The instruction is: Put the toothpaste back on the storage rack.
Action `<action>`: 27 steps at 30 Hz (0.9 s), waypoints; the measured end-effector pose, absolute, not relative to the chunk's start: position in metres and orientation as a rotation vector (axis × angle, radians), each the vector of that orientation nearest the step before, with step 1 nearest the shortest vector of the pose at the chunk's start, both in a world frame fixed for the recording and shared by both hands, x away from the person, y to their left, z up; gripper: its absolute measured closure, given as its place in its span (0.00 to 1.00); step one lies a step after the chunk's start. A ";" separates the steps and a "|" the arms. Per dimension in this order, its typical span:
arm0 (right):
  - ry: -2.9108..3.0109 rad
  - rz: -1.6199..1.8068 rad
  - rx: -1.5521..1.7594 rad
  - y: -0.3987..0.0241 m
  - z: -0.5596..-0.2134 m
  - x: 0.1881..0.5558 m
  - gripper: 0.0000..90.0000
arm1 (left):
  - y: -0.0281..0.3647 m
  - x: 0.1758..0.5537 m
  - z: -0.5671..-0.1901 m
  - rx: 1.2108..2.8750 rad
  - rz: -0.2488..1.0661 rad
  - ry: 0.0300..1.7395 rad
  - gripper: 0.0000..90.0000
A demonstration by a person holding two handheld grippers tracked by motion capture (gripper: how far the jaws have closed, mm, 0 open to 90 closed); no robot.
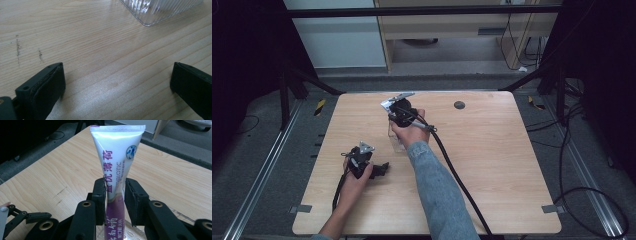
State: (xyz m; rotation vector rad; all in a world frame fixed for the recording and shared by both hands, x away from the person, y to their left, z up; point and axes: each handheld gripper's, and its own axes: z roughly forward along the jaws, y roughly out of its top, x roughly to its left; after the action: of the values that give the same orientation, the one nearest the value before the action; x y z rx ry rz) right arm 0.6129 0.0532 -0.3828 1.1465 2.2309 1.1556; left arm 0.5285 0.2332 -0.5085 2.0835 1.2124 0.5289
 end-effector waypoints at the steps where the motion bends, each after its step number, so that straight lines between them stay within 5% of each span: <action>1: 2.231 1.156 1.147 0.053 -0.383 0.613 0.78 | 0.233 0.528 -0.508 2.083 0.529 1.212 0.00; 17: 2.236 1.161 1.135 0.055 -0.381 0.609 0.72 | 0.233 0.528 -0.509 2.083 0.529 1.212 0.00; 27: 2.231 1.148 1.128 0.049 -0.372 0.601 0.51 | 0.233 0.528 -0.508 2.084 0.529 1.213 0.00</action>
State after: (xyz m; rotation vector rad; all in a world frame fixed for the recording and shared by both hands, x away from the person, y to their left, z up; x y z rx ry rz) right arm 0.6008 0.0486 -0.3717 1.1277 2.2306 1.1481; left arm 0.5285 0.2332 -0.5085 2.0835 1.2127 0.5288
